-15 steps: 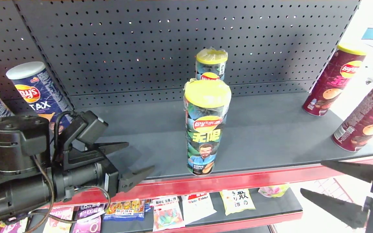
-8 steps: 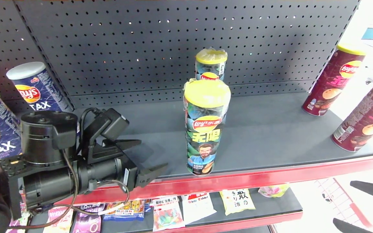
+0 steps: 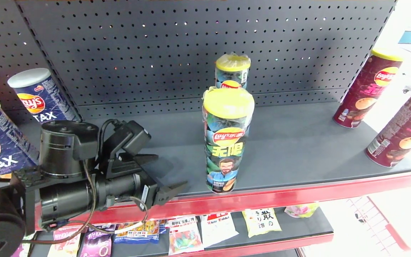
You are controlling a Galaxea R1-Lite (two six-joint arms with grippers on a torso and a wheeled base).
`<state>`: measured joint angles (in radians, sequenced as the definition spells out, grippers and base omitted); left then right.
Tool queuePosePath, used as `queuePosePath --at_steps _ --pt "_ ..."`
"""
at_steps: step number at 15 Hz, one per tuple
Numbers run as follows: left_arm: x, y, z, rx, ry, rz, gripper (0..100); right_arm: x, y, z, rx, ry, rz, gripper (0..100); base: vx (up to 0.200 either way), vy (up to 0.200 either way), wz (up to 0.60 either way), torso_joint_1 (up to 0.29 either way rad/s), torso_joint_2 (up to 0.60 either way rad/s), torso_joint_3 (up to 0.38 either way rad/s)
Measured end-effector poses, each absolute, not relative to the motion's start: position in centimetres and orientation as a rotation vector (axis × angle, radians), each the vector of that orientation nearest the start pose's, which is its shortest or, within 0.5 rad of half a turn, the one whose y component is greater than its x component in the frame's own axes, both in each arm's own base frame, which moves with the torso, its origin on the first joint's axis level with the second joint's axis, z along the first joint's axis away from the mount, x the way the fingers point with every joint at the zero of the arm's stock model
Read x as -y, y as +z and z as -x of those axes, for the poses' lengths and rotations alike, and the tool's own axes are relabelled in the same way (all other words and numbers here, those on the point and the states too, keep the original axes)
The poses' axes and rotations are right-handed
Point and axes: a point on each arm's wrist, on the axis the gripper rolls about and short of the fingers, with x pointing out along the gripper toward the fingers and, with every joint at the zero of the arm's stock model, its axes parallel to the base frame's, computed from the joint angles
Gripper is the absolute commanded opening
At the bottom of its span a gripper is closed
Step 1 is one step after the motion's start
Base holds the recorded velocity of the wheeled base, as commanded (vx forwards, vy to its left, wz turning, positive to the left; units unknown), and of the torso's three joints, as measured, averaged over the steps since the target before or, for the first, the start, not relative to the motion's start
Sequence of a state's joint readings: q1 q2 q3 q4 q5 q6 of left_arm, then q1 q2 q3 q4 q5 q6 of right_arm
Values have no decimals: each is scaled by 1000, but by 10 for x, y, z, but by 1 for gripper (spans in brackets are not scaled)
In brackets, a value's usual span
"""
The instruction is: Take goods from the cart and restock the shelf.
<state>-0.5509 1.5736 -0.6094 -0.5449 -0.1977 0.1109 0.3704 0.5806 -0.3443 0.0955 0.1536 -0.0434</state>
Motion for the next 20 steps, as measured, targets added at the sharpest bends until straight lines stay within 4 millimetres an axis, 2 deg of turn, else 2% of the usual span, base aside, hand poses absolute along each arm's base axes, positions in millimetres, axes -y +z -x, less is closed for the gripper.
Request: queuePosePath --at_steps 5,13,20 --pt "149 160 -233 -372 -762 -179 100 -11 163 -21 -287 479 33 100 0 0 0 0 0 0" --pt "162 152 -239 -396 -791 -190 100 -10 163 -20 -284 475 26 100 0 0 0 0 0 0" --pt "169 153 -248 -387 -792 -188 100 -10 163 -20 -286 472 16 100 0 0 0 0 0 0"
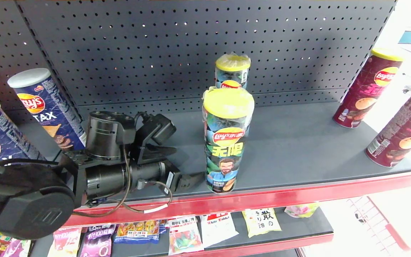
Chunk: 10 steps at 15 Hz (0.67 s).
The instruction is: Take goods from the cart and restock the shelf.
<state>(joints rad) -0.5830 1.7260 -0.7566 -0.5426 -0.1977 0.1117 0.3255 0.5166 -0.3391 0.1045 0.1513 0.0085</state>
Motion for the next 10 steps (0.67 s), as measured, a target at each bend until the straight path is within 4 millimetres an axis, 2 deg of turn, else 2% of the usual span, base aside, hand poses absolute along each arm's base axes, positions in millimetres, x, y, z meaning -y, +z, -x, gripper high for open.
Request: queuePosePath --at_steps 10 --pt "160 150 -234 -404 -785 -194 100 -11 164 -21 -286 467 17 100 0 0 0 0 0 0"
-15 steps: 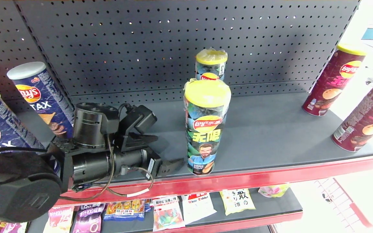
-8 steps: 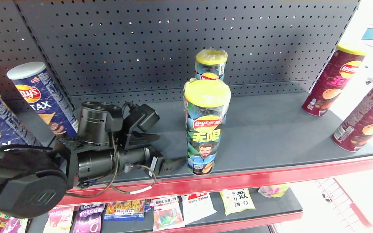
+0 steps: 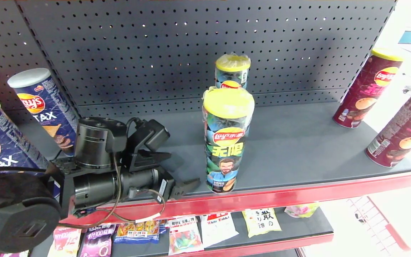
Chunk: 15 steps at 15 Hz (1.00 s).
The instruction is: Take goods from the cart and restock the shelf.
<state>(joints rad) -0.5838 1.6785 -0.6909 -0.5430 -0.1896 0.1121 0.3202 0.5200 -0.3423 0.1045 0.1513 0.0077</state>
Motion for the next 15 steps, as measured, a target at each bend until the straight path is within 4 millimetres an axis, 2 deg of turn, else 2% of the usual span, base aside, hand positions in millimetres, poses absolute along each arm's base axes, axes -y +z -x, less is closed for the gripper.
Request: queuePosePath --at_steps 7,15 --pt "164 151 -230 -400 -810 -196 100 -11 164 -21 -287 466 16 100 0 0 0 0 0 0" --pt "167 152 -235 -394 -810 -195 100 -11 163 -21 -290 466 17 100 0 0 0 0 0 0"
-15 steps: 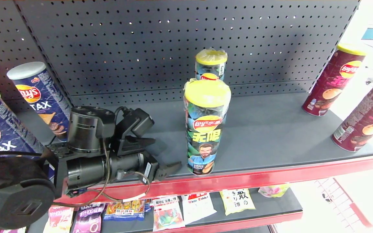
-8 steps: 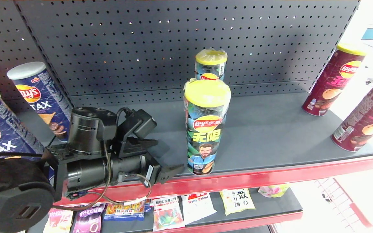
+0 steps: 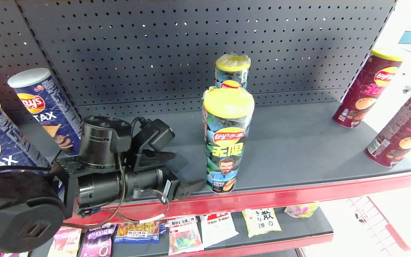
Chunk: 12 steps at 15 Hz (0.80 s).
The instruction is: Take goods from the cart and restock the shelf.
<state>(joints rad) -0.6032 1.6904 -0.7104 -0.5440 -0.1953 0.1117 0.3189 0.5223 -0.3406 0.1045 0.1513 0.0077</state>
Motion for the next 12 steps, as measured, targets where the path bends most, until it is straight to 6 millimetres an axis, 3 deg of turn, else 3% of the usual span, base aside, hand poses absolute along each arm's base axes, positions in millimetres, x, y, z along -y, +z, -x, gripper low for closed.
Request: queuePosePath --at_steps 12 --pt "175 155 -246 -376 -809 -191 100 -11 164 -21 -288 466 16 100 0 0 0 0 0 0"
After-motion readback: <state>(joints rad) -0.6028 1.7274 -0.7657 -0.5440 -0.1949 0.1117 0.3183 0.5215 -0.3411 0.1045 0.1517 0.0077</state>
